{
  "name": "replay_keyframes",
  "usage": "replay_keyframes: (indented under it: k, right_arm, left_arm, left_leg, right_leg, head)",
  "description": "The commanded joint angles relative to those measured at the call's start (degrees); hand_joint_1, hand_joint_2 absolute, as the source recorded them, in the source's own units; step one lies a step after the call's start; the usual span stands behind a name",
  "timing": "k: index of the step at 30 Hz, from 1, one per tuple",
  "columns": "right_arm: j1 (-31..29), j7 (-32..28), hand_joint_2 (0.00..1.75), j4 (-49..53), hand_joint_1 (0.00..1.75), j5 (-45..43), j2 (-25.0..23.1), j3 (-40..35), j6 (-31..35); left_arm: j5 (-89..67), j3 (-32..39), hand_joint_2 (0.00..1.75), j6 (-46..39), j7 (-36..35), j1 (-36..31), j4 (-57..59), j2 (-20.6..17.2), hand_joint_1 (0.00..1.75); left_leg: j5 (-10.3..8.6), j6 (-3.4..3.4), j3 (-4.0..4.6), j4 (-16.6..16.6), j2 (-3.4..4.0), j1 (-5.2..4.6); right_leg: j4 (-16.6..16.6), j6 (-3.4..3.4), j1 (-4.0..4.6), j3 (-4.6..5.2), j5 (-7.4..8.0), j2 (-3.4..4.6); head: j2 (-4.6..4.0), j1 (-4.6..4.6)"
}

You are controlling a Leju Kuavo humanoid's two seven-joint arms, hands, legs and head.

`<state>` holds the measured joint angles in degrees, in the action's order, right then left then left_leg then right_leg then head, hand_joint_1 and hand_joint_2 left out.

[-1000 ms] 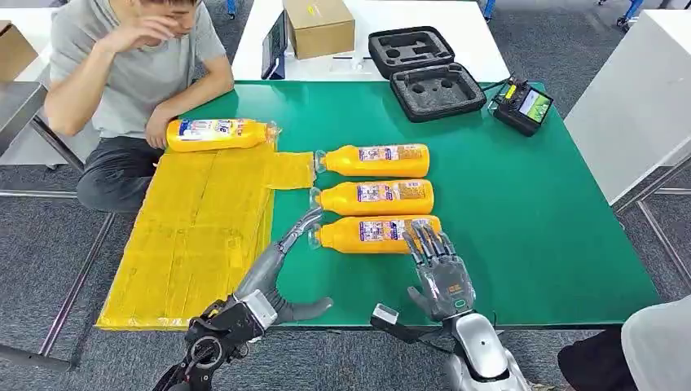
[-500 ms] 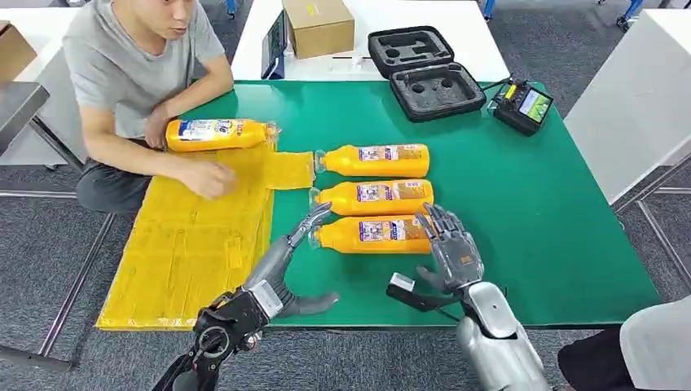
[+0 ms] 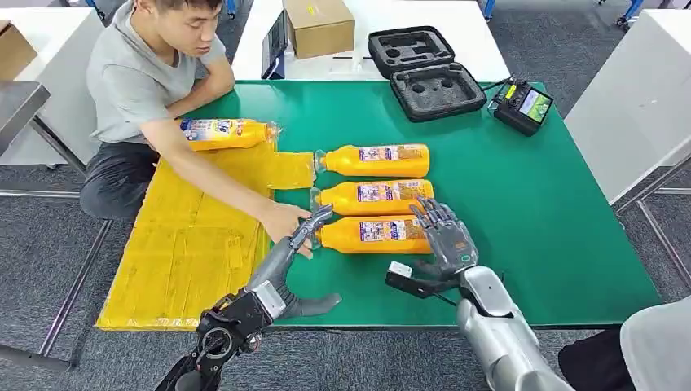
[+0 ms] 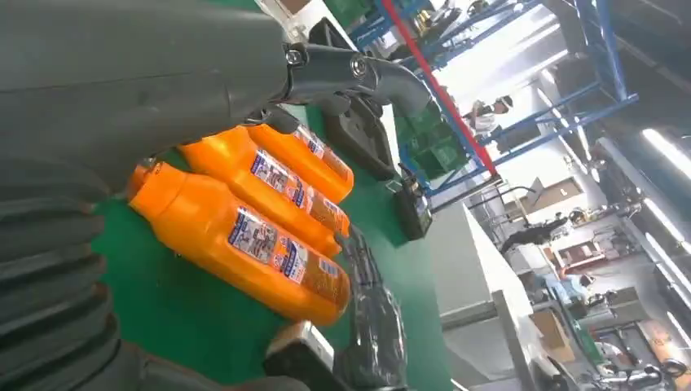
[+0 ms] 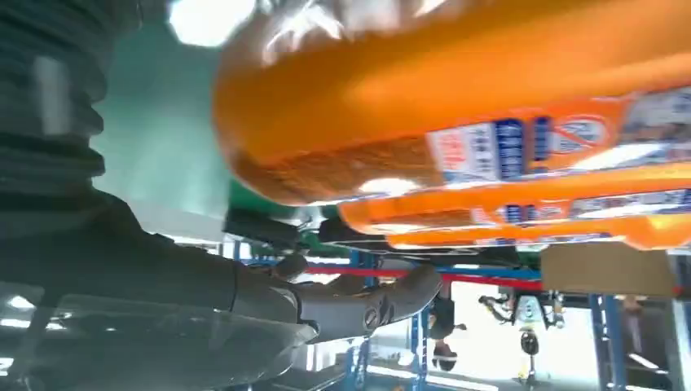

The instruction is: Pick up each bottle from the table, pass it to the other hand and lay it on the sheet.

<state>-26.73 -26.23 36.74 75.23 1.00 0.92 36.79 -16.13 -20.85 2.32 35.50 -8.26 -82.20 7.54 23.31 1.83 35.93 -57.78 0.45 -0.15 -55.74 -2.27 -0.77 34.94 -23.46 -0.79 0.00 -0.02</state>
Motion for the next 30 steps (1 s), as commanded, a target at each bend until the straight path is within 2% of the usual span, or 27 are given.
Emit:
replay_keyframes:
  k: [1, 11, 19, 24, 25, 26, 27, 30]
  right_arm:
    - [-5.53, -1.62, 1.75, -10.32, 0.00, 0.41, -2.49, -3.66, 0.34]
    - [-7.52, -1.43, 1.75, -11.63, 0.00, 0.27, -2.82, -5.64, -1.82]
    - [-9.10, -2.61, 1.75, -13.48, 0.00, -3.96, -3.59, -5.43, -9.34]
    - [-9.02, -2.69, 1.75, -13.40, 0.00, -4.14, -3.41, -5.45, -9.37]
    - [-9.02, -2.74, 1.75, -13.55, 0.16, -5.21, -3.55, -4.99, -10.37]
    - [-8.95, -2.87, 1.75, -13.62, 1.48, -5.68, -3.48, -4.87, -10.89]
    - [-8.72, -2.89, 1.75, -13.78, 1.75, -6.52, -3.35, -4.54, -11.88]
    - [-7.64, -2.55, 1.75, -14.44, 1.75, -7.85, -2.39, -4.26, -13.25]
  left_arm:
    - [-0.55, -0.01, 1.75, -0.65, 0.20, -0.85, 3.13, -1.06, 0.00]
    - [-0.67, -0.71, 1.75, -0.85, 0.56, -2.44, 4.61, -0.89, 0.00]
    - [-0.45, -1.16, 1.75, -1.15, 0.84, -3.08, 4.78, -1.06, 0.00]
    - [-0.43, -1.14, 1.75, -1.20, 0.88, -3.01, 4.78, -1.14, 0.00]
    - [-0.42, -1.23, 1.75, -1.24, 0.91, -2.90, 4.78, -1.22, 0.00]
    - [-0.40, -1.24, 1.75, -1.31, 0.94, -2.72, 4.75, -1.27, 0.00]
    - [-0.36, -1.24, 1.75, -1.47, 1.01, -2.16, 4.65, -1.38, 0.00]
    - [-0.41, -1.45, 1.75, -1.64, 1.54, -1.26, 4.66, -1.65, 0.00]
  left_leg:
    - [0.14, -0.12, -0.33, 0.04, 0.13, 0.05]
    - [0.09, -0.09, -0.19, 0.00, 0.05, 0.03]
    - [0.08, -0.10, -0.20, 0.02, 0.00, 0.02]
    - [0.12, -0.10, -0.28, 0.02, -0.01, 0.04]
    - [0.09, -0.09, -0.25, 0.04, 0.00, 0.03]
    - [0.08, -0.08, -0.21, 0.03, 0.00, 0.02]
    - [0.10, -0.10, -0.27, 0.04, 0.00, 0.03]
    - [0.14, -0.12, -0.39, 0.05, -0.03, 0.06]
  right_leg:
    - [0.05, 0.11, 0.04, -0.27, -0.09, 0.21]
    - [0.00, 0.08, 0.02, -0.16, -0.05, 0.13]
    - [0.00, 0.08, 0.01, -0.16, -0.07, 0.08]
    - [0.02, 0.09, 0.03, -0.25, -0.10, 0.08]
    - [0.02, 0.07, 0.02, -0.22, -0.08, 0.08]
    - [0.01, 0.07, 0.01, -0.18, -0.07, 0.07]
    - [0.01, 0.08, 0.02, -0.23, -0.09, 0.09]
    - [0.07, 0.11, 0.05, -0.37, -0.12, 0.08]
  head:
    - [0.00, 0.00]
    - [0.00, 0.00]
    - [0.00, 0.00]
    - [0.00, 0.00]
    - [0.00, 0.00]
    - [0.00, 0.02]
    - [0.00, 0.00]
    - [0.00, 0.00]
